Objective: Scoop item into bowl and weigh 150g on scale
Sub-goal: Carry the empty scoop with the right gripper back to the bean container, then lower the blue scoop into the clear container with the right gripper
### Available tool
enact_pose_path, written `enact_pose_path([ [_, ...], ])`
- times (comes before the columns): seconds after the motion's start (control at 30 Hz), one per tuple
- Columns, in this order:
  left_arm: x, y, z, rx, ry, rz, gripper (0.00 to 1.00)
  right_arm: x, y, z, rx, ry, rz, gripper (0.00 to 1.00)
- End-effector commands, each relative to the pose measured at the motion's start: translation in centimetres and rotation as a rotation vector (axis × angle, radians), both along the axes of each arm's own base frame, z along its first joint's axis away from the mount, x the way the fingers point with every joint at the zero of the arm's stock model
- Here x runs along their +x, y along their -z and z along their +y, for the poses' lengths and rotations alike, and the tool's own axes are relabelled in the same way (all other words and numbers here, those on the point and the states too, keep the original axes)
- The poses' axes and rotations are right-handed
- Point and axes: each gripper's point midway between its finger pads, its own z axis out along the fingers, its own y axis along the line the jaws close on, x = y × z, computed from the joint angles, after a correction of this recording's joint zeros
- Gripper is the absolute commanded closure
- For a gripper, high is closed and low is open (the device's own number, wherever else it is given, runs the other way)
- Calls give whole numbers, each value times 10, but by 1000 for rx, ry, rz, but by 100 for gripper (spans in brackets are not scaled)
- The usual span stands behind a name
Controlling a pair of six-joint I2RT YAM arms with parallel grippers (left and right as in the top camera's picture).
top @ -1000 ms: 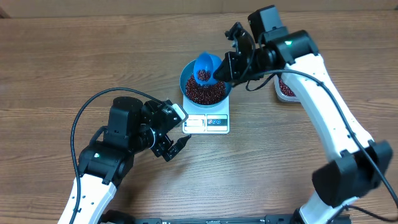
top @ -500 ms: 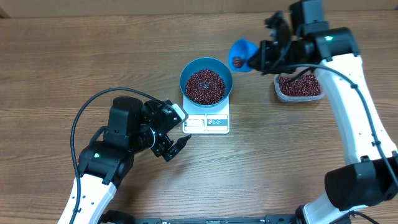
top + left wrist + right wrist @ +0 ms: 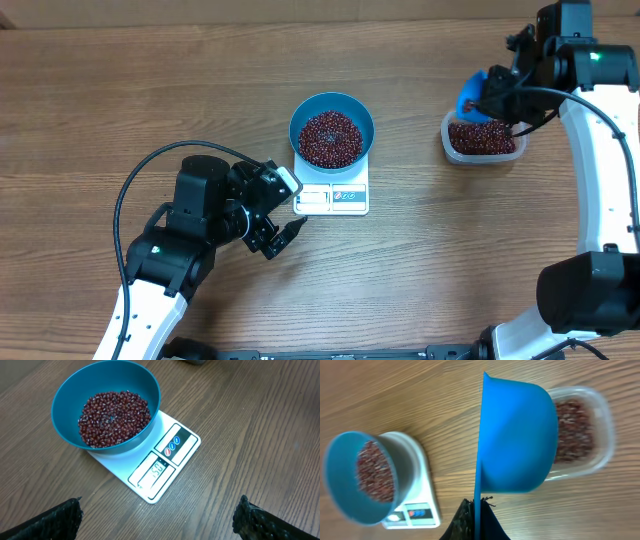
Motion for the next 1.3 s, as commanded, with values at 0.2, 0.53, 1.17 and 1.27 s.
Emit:
enact_pose_path([
  [0.2, 0, 1, 0, -13, 1, 9, 0, -6, -15, -41, -223, 87, -17, 96],
  [0.53, 0, 1, 0, -13, 1, 9, 0, -24, -12, -67, -365, 142, 60, 96],
  [1.17, 0, 1, 0, -13, 1, 9, 0, -33, -20, -46, -577, 163, 67, 96],
  [1.27, 0, 1, 0, -13, 1, 9, 0, -34, -23, -48, -619, 171, 64, 96],
])
